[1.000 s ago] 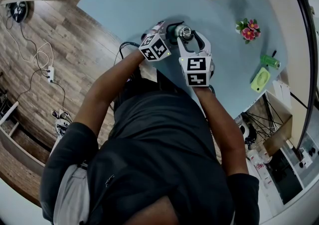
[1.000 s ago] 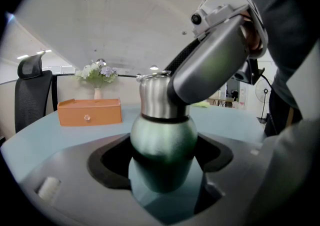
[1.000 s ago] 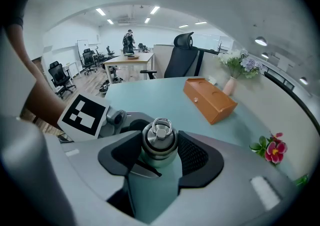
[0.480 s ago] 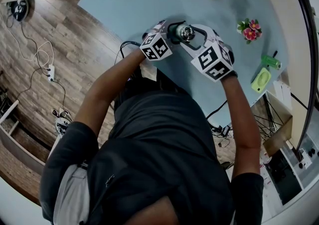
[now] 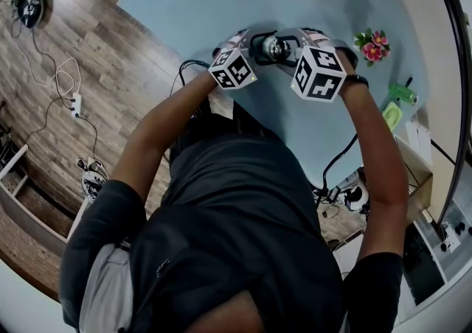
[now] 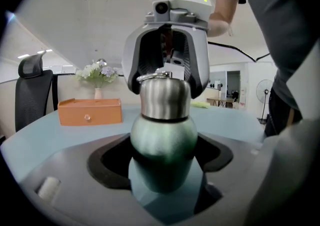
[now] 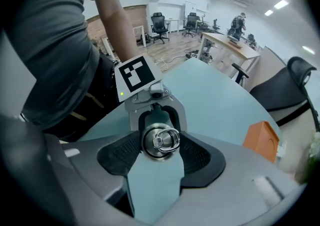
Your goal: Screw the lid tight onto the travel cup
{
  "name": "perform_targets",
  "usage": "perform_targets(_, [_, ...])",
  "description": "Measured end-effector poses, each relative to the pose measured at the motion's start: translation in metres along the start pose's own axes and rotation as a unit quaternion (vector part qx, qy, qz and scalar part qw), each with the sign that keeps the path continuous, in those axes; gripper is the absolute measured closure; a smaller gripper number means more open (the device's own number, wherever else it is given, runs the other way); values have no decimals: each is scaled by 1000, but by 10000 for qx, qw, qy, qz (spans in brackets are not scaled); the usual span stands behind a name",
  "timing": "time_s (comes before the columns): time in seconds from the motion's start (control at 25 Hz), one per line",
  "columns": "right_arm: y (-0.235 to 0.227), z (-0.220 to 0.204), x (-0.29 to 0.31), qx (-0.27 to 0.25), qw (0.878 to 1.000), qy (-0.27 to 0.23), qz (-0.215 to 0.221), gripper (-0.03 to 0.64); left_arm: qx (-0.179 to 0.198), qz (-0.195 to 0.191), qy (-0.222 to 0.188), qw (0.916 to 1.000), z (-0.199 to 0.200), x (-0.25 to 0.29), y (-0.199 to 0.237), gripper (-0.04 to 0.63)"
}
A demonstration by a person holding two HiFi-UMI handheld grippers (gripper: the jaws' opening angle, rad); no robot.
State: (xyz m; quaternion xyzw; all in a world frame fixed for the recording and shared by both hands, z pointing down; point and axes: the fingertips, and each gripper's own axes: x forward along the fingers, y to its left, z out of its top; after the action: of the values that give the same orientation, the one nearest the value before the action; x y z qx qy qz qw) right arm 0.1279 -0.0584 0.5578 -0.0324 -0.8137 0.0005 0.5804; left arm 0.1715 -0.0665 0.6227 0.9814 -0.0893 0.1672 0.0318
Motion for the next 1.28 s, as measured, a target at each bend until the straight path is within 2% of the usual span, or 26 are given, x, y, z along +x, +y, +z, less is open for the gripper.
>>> perform_targets(0.16, [-3,2,-1,889,9954,-186,-298,376,-4,-4,-9,10000,1,-2,0,175])
perform_targets(0.24, [-6,1,-2,1617,9841,-438,-582,376,3,4,-4,10000,1,-2,0,175])
perform_targets(0.28, [-7,0,-3,2031,9744,-593,-758,376,7,7,-1,10000,1,-1,-1,176])
perform_targets(0.4, [-15,1,-11,3242,9301,-1036,-1380,377,9,5,4,10000,1,-1,-1,175])
perform_targets(0.6, [-19,-6,-17,4727,8350,-1477,-2397,379,1,-2,12,10000,0,-1,-1,176])
perform_targets(0.64, [-19,-8,-17,4892,8205,-1533,-2531,380,-1,-9,13,10000,0,-1,-1,175])
perform_targets(0.72, [-19,-9,-18,5065,8036,-1617,-2675,380,6,-26,13,10000,1,-1,-1,175])
perform_targets(0.8, [-19,-10,-18,5102,8002,-1648,-2687,380,13,-38,17,10000,1,0,-1,176])
perform_targets(1.28, [-18,-10,-17,5053,8035,-1654,-2678,380,20,-37,14,10000,0,0,-2,176])
